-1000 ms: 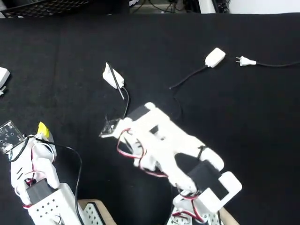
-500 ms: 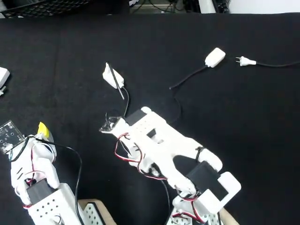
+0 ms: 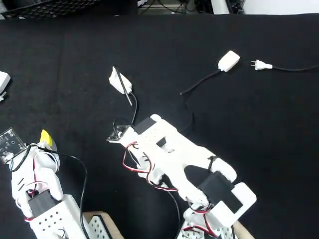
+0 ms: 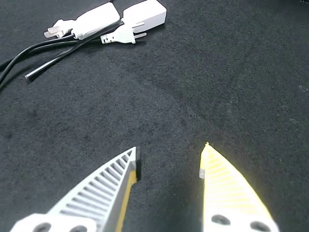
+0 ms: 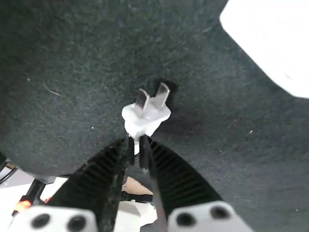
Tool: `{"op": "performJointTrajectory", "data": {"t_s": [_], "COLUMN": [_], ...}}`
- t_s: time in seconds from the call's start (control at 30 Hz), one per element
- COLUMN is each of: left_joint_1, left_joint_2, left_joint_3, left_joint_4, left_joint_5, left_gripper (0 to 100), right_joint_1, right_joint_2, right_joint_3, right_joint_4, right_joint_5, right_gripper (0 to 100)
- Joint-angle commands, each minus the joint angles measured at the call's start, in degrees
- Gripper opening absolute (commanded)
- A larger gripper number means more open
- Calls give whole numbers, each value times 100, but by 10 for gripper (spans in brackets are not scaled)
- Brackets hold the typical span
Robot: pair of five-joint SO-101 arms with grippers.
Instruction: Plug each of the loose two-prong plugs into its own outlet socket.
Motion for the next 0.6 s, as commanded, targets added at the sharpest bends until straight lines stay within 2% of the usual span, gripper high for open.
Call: {"op": "performJointTrajectory", "data": {"t_s": [0.0, 0.07, 0.23, 0.43, 0.57], "left_joint_1": [-40, -40, -40, -40, -40], "left_joint_2": [-35, -35, -35, -35, -35], "left_joint_3": [75, 75, 75, 75, 75], "left_joint_4": [18, 18, 26, 35, 18], "left_joint_5": [0, 0, 0, 0, 0], "left_gripper": [223, 223, 223, 223, 223], "right_joint_1": [53, 53, 325, 1371, 1653], "right_joint_2": [-189, -180, -171, -224, -224], "right_joint_3": [4, 4, 31, -233, -620], "right_joint_4": [-18, -18, 0, 44, 448], "right_joint_5": [-44, -44, 176, 791, 905], "right_gripper": [18, 57, 232, 247, 247]}}
